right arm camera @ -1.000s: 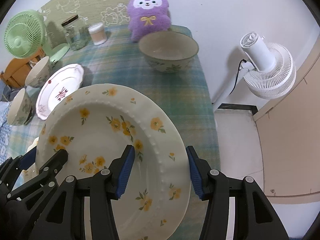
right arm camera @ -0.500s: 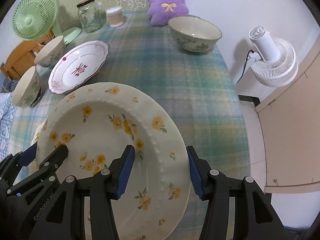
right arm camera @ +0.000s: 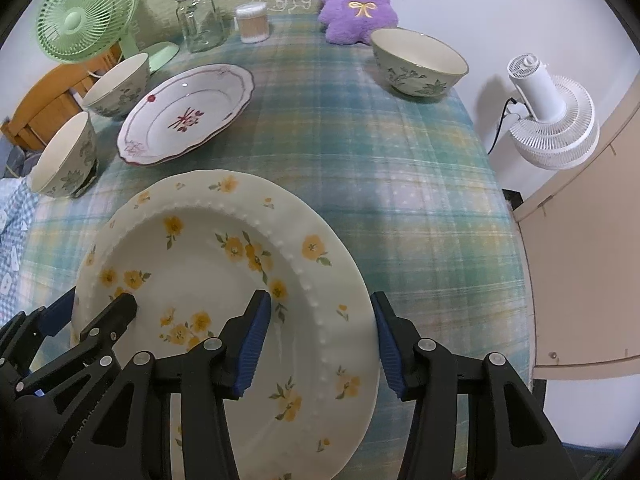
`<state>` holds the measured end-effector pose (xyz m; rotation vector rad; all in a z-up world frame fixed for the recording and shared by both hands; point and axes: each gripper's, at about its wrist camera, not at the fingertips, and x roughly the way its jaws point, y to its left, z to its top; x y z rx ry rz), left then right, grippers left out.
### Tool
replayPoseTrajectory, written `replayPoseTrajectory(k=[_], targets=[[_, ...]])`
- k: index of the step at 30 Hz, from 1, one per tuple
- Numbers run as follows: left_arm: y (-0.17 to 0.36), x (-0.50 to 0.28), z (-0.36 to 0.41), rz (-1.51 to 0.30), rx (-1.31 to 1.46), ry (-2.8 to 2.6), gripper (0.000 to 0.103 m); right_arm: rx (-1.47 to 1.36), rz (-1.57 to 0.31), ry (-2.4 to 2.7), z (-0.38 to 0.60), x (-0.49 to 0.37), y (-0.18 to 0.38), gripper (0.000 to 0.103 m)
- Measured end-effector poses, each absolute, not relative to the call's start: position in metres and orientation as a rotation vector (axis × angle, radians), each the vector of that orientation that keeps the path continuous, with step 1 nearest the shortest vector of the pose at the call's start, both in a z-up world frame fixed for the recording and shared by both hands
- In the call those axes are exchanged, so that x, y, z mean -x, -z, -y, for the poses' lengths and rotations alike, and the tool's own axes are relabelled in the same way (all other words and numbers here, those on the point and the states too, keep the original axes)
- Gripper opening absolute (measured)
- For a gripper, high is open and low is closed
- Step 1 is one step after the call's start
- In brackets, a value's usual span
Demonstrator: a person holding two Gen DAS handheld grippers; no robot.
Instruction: Organize plates and bowls
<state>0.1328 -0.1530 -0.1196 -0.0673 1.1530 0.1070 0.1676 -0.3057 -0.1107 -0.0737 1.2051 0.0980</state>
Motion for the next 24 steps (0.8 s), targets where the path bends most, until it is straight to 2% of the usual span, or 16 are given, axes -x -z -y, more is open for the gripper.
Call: replayPoseTrajectory(k=[24], targets=[[0.14,-0.137,0.151,-1.151,-0.046,-0.166,0.057,0.046,-1.247,-0.095,0.294,-0.169,0.134,0.052]])
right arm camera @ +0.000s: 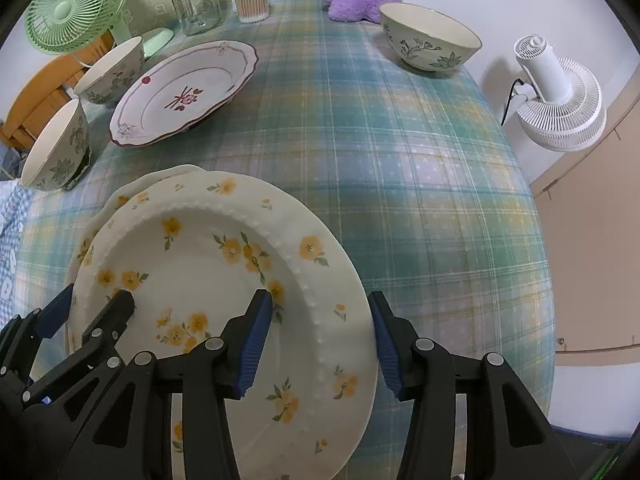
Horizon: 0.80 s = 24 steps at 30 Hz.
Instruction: Organize plates and bowls
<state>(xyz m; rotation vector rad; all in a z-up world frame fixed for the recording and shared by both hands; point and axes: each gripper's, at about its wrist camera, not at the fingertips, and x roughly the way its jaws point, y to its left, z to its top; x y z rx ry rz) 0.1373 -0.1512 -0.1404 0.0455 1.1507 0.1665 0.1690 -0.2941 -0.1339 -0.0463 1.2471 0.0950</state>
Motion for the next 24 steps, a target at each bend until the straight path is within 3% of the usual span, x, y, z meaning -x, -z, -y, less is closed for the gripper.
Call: replayPoseTrajectory(k=[3,10,24], targets=[[0.135,-0.137,0.156,-1.121,-0.083,-0.16,0.067,0.073,-1.224,-0.103,0.29,-0.167,0.128,0.052],[0.13,-0.134,0.147,-1.119,-0.038,-0.136,0.068,0.067,-1.213,-0.077,0.288,-0.164,0.126,0.052],[0.124,-0.127,0.126,-1.097,0.011,-0.097,0.08,0.035,-1.22,-0.066,0.272,-0.172,0.134,0.055]])
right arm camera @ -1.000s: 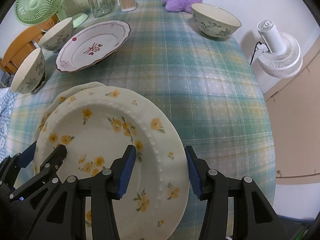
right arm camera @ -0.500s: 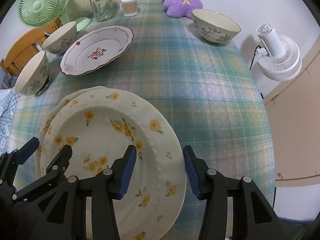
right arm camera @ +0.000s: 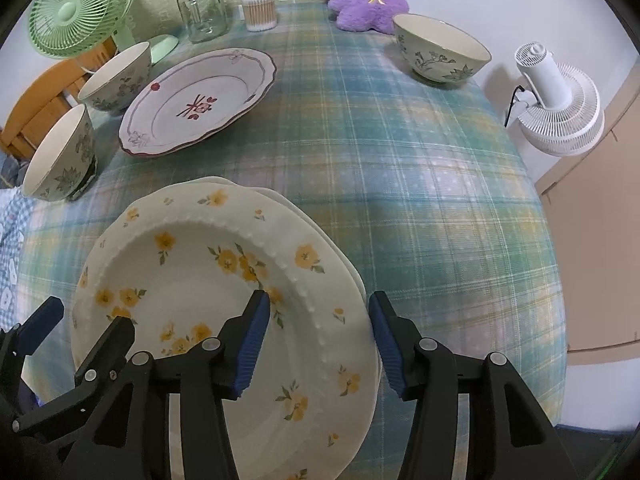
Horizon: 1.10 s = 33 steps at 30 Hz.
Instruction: Organize plates and bowls
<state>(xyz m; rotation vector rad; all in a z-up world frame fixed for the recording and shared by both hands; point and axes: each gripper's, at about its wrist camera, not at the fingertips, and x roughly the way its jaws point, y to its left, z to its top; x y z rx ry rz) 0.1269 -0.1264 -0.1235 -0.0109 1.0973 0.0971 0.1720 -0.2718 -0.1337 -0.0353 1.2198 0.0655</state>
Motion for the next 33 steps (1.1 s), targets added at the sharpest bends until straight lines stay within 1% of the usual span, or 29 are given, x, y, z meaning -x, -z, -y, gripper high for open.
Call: replayPoseTrajectory(k=[5,10,15,16,24,33], targets=[[0.108,-0.125,0.121,-1.067,0.033,-0.045,0.082,0.042,-1.184,-0.096,0.27,-0.166,0.116,0.057],[0.087,-0.123,0.114,-1.023,0.036,-0.039,0.083,0.027,-1.123,-0.086,0.265,-0.16,0.085,0.057],[0.06,-0.12,0.104,-0.964,0.042,-0.052,0.092,-0.003,-1.048,-0.096,0.259,-0.157,0.053,0.057],[0.054,-0.12,0.102,-0.951,0.044,-0.048,0.093,-0.014,-1.032,-0.105,0.258,-0.156,0.046,0.057],[0.022,-0.133,0.1,-0.889,0.06,-0.056,0.093,-0.025,-0.949,-0.179,0.246,-0.165,0.006,0.057],[0.015,-0.162,0.103,-0.871,0.098,-0.134,0.093,0.008,-0.925,-0.267,0.244,-0.206,-0.003,0.057]])
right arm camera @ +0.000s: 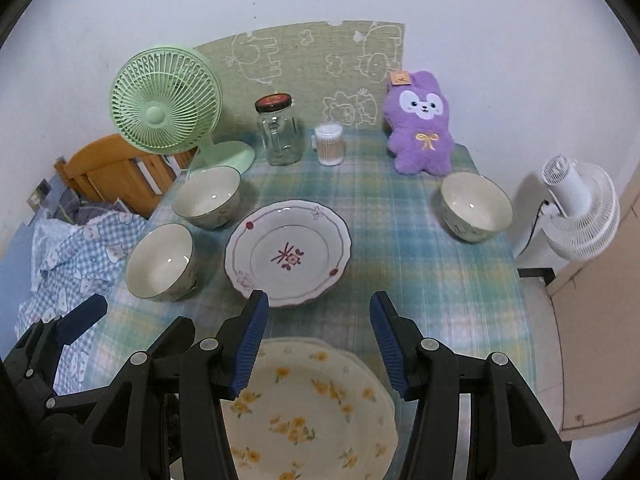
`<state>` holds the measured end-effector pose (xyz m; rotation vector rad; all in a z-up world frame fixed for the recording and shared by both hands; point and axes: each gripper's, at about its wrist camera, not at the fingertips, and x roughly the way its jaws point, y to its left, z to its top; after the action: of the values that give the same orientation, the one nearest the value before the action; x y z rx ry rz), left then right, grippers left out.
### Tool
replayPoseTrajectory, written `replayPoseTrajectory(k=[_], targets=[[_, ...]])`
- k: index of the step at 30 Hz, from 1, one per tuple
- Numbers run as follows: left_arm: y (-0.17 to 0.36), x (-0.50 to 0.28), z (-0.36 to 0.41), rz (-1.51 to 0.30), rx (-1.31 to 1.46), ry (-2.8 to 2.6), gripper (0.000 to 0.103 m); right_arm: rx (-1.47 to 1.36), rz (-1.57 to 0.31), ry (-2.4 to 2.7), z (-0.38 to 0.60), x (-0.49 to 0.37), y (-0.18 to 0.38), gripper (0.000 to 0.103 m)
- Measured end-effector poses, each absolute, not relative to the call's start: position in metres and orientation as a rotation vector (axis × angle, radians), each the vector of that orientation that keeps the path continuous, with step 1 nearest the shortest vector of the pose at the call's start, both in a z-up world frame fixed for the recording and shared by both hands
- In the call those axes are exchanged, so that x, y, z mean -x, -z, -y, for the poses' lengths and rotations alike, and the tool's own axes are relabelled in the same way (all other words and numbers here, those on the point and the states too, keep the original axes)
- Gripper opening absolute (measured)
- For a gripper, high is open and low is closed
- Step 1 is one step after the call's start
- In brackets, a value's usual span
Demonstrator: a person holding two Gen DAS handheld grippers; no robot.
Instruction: Organize plates and bowls
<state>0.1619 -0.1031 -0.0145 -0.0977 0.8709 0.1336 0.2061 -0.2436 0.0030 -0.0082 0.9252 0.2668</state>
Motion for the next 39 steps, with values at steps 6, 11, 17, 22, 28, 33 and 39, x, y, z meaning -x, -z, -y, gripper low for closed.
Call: replayPoseTrajectory(k=[6,11,17,22,28,33,39], targets=[[0.019,-0.187,0.108,-0.841,0.099,-0.19,0.092,0.015,-0.909,-0.304,0.246,-0.239,0.004,0.057],[0.031,-0.215,0.107,-0.854,0.124,-0.23,0.091,0.007,-0.919,-0.323,0.245,-0.273,0.019,0.057],[0.056,-0.246,0.103,-0.893,0.169,-0.305,0.091,0.035,-0.931,-0.357,0.238,-0.31,0.044,0.057],[0.077,-0.266,0.103,-0.923,0.196,-0.369,0.086,0.055,-0.951,-0.389,0.234,-0.335,0.066,0.057],[0.1,-0.285,0.102,-0.96,0.262,-0.424,0.084,0.079,-0.985,-0.416,0.225,-0.365,0.091,0.057],[0.118,-0.295,0.098,-0.983,0.243,-0.52,0.078,0.091,-1.025,-0.441,0.217,-0.384,0.112,0.057],[0.139,-0.302,0.087,-1.036,0.277,-0.545,0.075,0.093,-1.057,-0.455,0.211,-0.398,0.131,0.057]])
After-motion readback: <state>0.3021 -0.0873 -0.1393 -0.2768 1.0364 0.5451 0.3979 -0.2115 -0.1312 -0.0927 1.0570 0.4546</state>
